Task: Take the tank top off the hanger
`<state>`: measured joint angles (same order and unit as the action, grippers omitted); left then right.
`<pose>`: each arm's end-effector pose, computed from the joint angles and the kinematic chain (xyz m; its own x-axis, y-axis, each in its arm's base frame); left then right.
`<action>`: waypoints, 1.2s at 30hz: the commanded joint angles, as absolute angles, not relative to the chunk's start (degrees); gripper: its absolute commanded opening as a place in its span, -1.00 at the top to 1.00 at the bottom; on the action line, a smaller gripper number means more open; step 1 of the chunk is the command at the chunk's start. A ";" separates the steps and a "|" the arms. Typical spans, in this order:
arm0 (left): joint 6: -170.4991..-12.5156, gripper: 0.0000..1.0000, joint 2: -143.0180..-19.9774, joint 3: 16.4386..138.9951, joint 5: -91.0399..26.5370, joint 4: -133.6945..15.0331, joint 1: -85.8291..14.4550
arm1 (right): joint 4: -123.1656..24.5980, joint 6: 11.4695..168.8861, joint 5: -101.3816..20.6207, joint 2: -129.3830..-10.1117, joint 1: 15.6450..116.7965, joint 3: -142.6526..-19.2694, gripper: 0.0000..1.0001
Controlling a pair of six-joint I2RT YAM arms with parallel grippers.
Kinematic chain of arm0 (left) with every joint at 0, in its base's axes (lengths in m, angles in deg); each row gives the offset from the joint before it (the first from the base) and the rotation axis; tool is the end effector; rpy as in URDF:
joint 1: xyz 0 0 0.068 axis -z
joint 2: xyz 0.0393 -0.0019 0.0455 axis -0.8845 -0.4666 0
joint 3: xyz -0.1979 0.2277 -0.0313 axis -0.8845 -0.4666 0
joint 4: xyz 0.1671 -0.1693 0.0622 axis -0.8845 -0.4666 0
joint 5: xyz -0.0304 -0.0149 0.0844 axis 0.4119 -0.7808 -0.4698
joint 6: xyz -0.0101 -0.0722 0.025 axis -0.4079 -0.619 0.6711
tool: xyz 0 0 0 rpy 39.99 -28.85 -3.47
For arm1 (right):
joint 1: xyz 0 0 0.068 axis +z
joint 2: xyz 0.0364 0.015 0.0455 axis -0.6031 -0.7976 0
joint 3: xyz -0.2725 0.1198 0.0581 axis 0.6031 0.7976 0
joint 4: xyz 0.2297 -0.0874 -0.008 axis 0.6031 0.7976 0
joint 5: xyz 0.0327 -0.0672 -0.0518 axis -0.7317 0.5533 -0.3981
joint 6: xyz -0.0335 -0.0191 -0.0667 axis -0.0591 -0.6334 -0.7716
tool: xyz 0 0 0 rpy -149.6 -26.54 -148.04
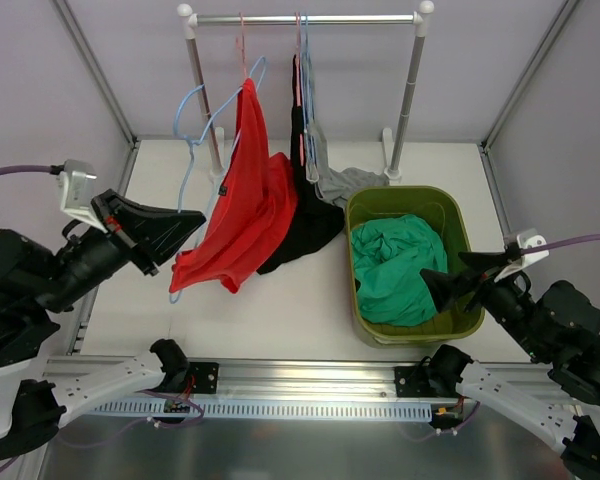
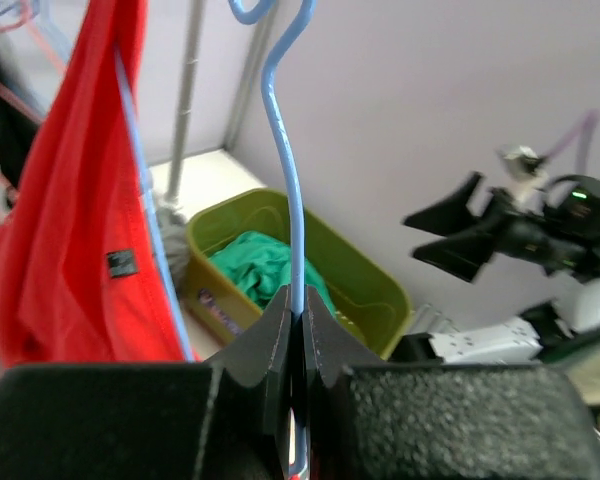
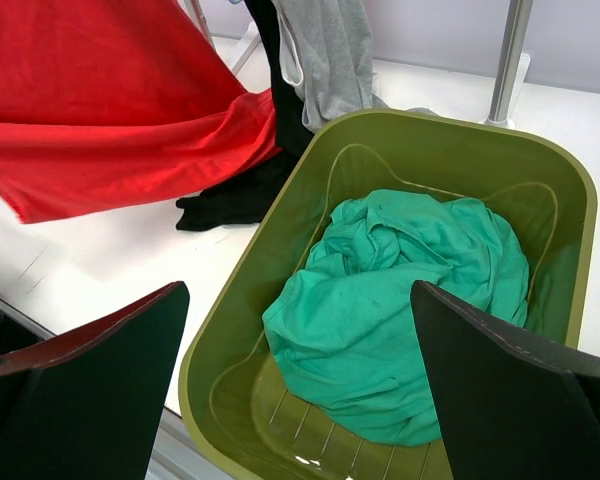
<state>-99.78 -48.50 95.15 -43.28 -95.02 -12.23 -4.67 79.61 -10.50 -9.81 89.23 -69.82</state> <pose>0.0337 -0.0352 0.5539 -0.1070 -0.3998 -0.9103 0.7423 0.5770 -0.3407 0.0220 -0.0120 0.4161 0.0128 -0.0824 -0.9965 -0.4988 0.8632 -0.0778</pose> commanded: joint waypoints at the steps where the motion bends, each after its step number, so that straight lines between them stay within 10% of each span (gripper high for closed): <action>1: -96.99 1.00 -47.49 98.70 -32.01 -91.84 -11.83 | -7.34 78.35 -9.63 -9.93 89.48 -71.77 -0.99; 20: -96.89 1.00 -49.86 111.46 -14.76 -92.20 -11.83 | -8.39 79.50 -11.73 -13.98 89.48 -71.07 -0.99; 36: -107.77 1.00 -31.95 71.48 -20.21 -92.11 -11.91 | -24.72 79.84 -34.84 -21.97 89.48 -62.20 -0.99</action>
